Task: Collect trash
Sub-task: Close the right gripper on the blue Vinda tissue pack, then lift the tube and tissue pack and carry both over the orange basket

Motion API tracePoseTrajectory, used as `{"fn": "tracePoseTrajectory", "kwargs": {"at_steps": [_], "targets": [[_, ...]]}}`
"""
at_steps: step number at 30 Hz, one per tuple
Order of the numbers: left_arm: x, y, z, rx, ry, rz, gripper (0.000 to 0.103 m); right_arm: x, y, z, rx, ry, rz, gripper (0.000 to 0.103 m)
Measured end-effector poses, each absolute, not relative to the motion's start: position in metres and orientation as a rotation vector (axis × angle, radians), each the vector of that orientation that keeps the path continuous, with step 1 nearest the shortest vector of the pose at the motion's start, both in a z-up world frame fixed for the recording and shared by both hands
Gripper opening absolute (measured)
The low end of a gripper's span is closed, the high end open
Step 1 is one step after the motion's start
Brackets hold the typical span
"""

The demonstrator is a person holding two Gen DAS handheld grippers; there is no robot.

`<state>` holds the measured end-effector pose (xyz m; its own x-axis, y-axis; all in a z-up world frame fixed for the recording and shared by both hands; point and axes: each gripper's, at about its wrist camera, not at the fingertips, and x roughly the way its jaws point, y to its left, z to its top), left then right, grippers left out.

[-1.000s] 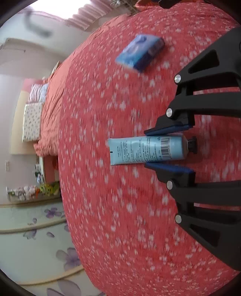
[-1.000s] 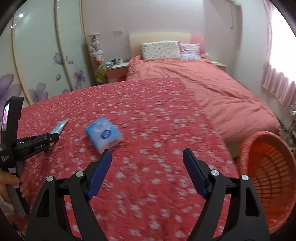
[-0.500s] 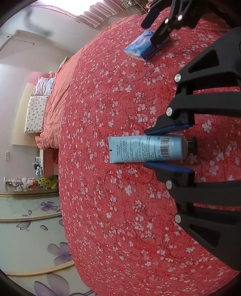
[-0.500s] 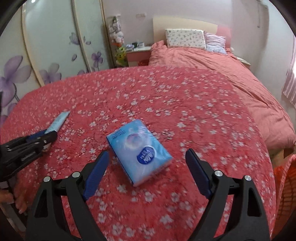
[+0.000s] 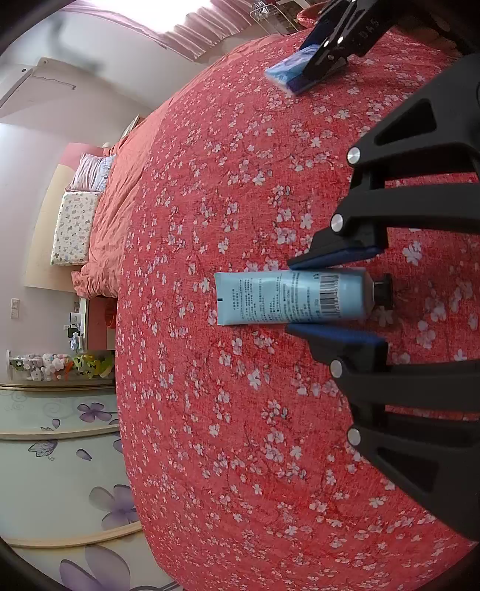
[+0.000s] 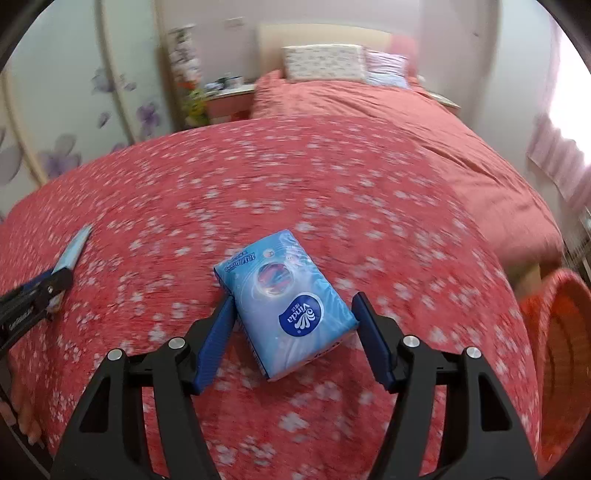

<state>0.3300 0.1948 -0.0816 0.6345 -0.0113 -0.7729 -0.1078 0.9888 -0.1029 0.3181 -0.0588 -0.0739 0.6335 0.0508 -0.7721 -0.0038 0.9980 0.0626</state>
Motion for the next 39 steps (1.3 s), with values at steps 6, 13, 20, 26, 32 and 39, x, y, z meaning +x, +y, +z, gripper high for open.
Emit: {"fn": "tracePoseTrajectory", "kwargs": {"at_steps": [6,13,20,26,32,39], "targets": [[0.329,0.196,-0.081,-0.147,0.882,0.055,0.031,0.311,-0.059,-0.079,0.056,0.895,0.082,0.076],[0.329,0.196,-0.081,-0.151,0.882,0.054,0.031,0.313,-0.061,-0.079,0.05,0.891,0.071,0.067],[0.326,0.199,-0.079,-0.173,0.874,0.047,0.032,0.318,-0.058,-0.078,0.028,0.895,0.07,0.068],[0.313,0.195,-0.078,-0.132,0.88,0.062,0.036,0.318,-0.062,-0.078,0.04,0.893,0.08,0.068],[0.31,0.19,-0.079,-0.132,0.88,0.073,0.028,0.315,-0.065,-0.077,0.041,0.886,0.087,0.062],[0.307,0.189,-0.076,-0.149,0.871,0.069,0.028,0.302,-0.075,-0.068,0.064,0.842,0.096,0.06]]}}
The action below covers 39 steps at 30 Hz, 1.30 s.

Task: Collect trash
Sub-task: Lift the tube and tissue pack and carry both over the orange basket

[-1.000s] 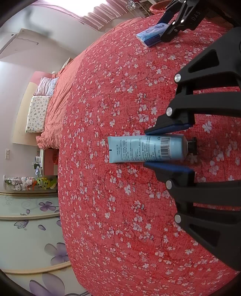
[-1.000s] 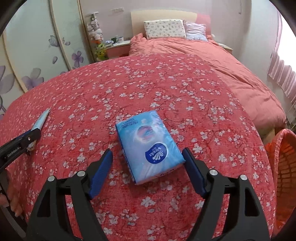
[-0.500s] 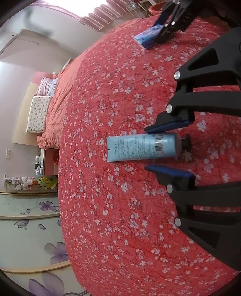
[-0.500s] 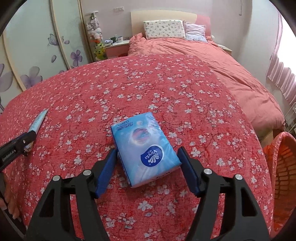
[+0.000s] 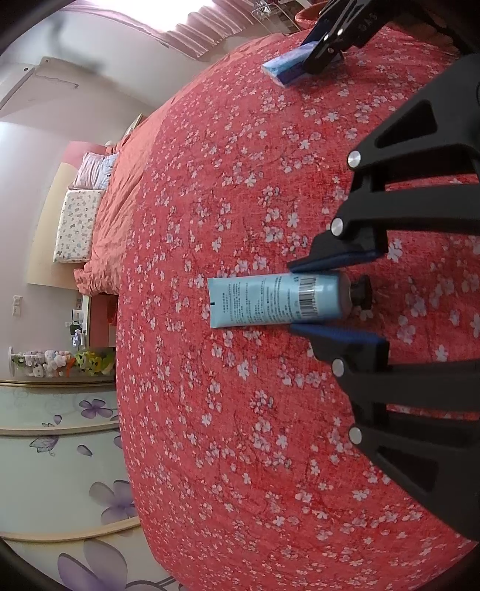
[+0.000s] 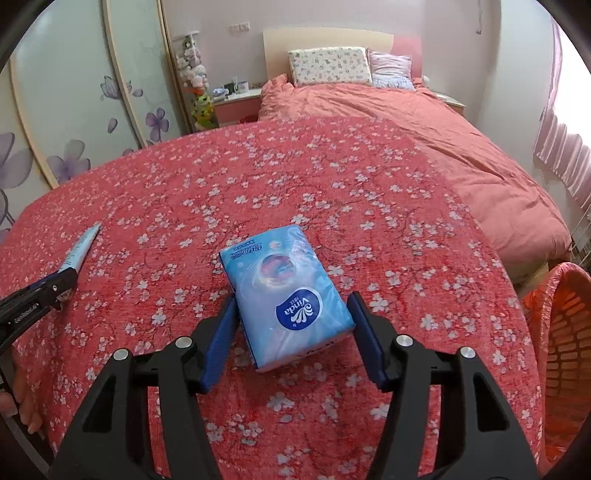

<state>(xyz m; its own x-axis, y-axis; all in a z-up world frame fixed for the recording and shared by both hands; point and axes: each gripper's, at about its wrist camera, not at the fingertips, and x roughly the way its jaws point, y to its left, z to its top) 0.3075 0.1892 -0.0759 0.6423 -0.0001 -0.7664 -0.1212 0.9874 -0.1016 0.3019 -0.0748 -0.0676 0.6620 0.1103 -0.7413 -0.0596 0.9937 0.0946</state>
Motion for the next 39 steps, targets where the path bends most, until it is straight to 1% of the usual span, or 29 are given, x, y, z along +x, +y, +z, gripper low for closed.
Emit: {"fn": "tracePoseTrajectory", "kwargs": {"at_steps": [10,17,30,39], "targets": [[0.292,0.175,-0.053,-0.134,0.821,0.032,0.028,0.28,-0.09,-0.046,0.08,0.759,0.082,0.06],[0.279,0.148,-0.023,-0.12,0.768,-0.033,0.028,0.26,-0.109,-0.023,0.101,0.671,0.058,0.06],[0.259,0.066,0.026,-0.075,0.696,-0.212,0.028,0.216,-0.161,0.005,0.166,0.525,-0.04,0.06],[0.245,0.001,0.04,-0.056,0.668,-0.356,0.028,0.183,-0.202,0.012,0.23,0.447,-0.163,0.06]]}}
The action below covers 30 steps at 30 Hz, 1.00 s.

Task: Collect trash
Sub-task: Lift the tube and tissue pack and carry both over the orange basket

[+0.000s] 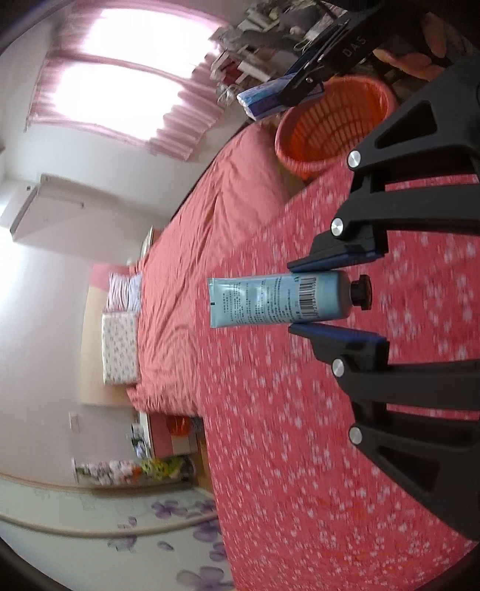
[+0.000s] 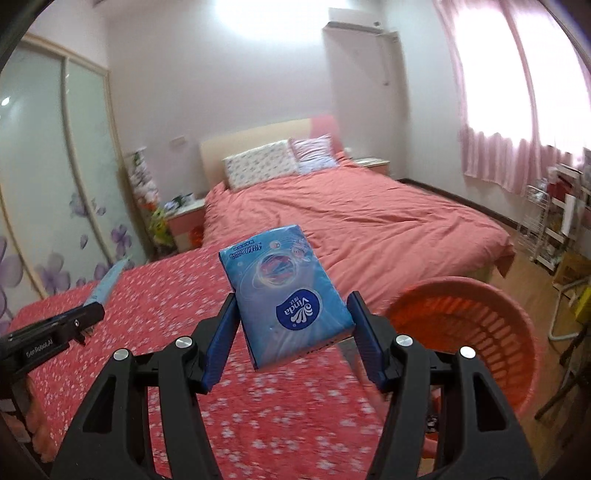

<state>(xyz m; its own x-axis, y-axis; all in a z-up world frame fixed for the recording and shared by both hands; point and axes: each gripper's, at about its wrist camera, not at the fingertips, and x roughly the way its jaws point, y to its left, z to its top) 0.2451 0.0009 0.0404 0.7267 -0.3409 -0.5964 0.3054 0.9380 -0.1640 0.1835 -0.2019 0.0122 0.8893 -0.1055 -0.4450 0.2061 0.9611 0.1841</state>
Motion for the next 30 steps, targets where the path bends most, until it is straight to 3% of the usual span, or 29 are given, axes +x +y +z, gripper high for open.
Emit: {"fn": "tracePoseTrajectory", "kwargs": {"at_steps": [14,30], "targets": [[0.227,-0.122,0.039,-0.014,0.677,-0.594,0.028,0.149,-0.28,0.013,0.335,0.356,-0.339,0.06],[0.223,-0.236,0.001,0.028,0.766,-0.762,0.028,0.137,-0.326,-0.01,0.44,0.365,-0.414,0.06]]}}
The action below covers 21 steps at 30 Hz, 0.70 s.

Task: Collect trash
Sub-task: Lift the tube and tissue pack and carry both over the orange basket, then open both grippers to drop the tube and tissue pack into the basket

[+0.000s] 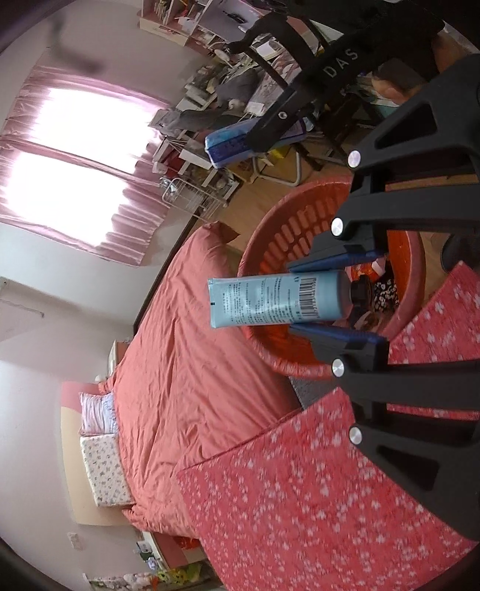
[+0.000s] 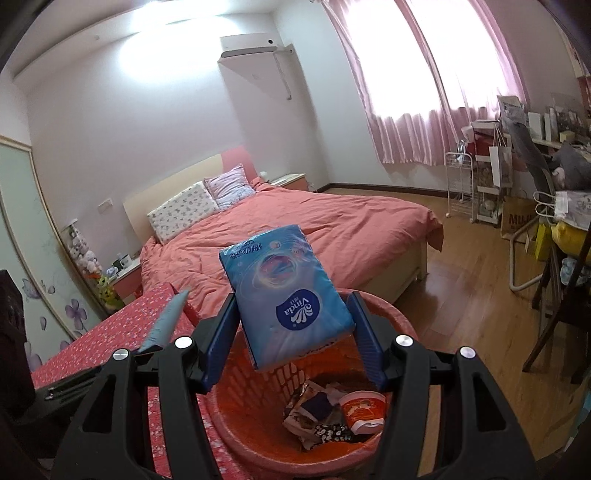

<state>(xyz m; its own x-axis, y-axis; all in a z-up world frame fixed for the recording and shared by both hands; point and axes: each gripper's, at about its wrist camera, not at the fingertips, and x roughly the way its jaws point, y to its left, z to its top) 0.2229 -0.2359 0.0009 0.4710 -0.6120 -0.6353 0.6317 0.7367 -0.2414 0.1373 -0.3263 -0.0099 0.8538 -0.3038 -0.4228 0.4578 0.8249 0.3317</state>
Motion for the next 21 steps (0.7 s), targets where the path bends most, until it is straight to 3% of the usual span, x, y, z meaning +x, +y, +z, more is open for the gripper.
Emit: {"fn": "tracePoseTrajectory", "kwargs": {"at_steps": [8,10,17,21], "targets": [[0.233,-0.261,-0.023,0.06,0.815,-0.752,0.032,0.142,-0.342,-0.019,0.499,0.388,-0.394,0.063],[0.236,-0.263,-0.027,0.063,0.825,-0.733,0.045,0.143,-0.347,-0.021,0.517,0.399,-0.382,0.067],[0.24,-0.232,-0.034,0.063,0.821,-0.632,0.048,0.133,-0.336,-0.021,0.494,0.417,-0.393,0.08],[0.228,-0.199,-0.024,0.063,0.781,-0.577,0.057,0.121,-0.319,-0.01,0.424,0.402,-0.415,0.09]]}}
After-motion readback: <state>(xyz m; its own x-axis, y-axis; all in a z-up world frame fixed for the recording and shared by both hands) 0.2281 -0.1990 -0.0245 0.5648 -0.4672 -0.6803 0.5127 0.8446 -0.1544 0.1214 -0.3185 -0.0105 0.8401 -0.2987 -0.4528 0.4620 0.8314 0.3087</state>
